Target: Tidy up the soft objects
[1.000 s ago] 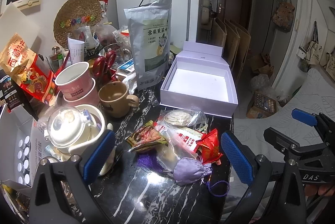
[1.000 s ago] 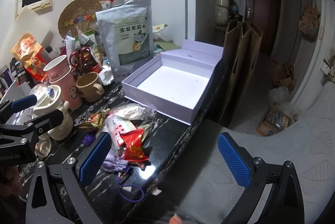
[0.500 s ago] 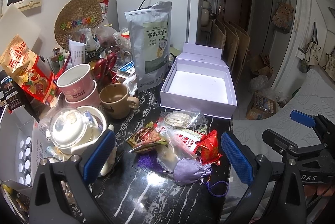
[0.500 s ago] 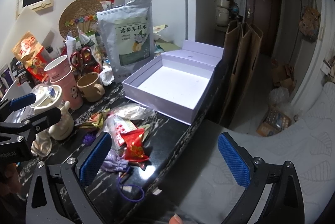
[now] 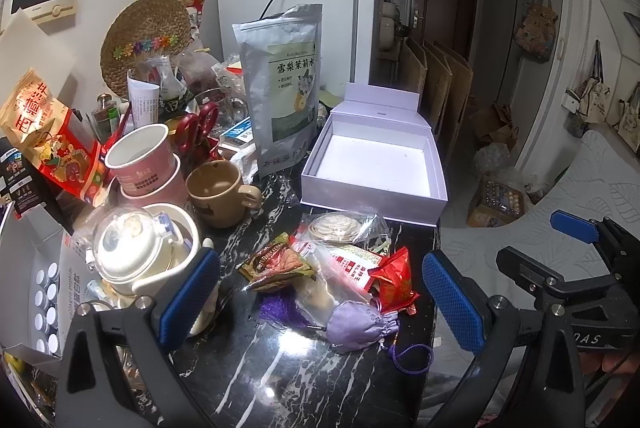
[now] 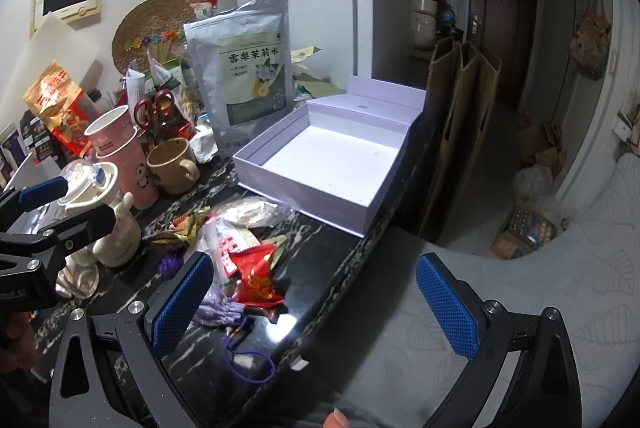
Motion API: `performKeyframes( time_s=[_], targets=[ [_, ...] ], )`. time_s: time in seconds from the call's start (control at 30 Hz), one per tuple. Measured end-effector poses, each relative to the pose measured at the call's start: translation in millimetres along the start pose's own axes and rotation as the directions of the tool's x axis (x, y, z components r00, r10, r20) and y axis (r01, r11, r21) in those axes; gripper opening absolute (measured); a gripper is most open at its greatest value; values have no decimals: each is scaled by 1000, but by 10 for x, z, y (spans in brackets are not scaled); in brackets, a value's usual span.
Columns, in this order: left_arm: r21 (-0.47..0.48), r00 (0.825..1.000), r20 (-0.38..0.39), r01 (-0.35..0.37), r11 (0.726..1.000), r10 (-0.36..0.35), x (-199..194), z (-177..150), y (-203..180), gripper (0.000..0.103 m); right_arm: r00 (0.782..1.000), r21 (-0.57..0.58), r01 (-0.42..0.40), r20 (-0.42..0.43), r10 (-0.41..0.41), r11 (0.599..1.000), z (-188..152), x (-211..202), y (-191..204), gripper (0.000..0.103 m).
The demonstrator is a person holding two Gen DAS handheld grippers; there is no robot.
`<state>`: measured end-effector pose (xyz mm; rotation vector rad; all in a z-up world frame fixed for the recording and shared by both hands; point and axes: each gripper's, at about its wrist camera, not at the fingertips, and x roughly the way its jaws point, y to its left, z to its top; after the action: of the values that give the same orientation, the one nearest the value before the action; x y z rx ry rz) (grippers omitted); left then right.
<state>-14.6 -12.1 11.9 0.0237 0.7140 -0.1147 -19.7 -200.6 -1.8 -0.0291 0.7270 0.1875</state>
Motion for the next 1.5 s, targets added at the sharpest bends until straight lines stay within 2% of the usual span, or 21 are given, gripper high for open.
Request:
performKeyframes(
  time_s=[0.47, 0.8, 0.93, 1.2, 1.5],
  targets=[
    [-4, 1000, -15, 2, 1000, -2, 112, -31, -25, 103, 999, -10, -47, 24, 47, 999, -67, 27, -76, 103],
    [-60, 998, -52, 32, 998, -35, 308, -197, -48, 103, 994, -35, -106, 8, 106, 994, -174, 194, -136, 103],
    [-83, 995, -75, 62, 995, -68, 410, -313, -85, 103, 992, -48, -125, -15, 124, 991, -232, 321, -170, 103],
    [-158, 977, -136, 142, 977, -164, 696, -585, -145, 103, 984, -50, -170, -66, 167, 984, -378, 575, -291, 103],
    [-133, 968, -196, 133, 982, -158, 975, -790, -330, 103, 973, -26, -195, -128, 190, 981, -530, 826, -478, 103]
  ],
)
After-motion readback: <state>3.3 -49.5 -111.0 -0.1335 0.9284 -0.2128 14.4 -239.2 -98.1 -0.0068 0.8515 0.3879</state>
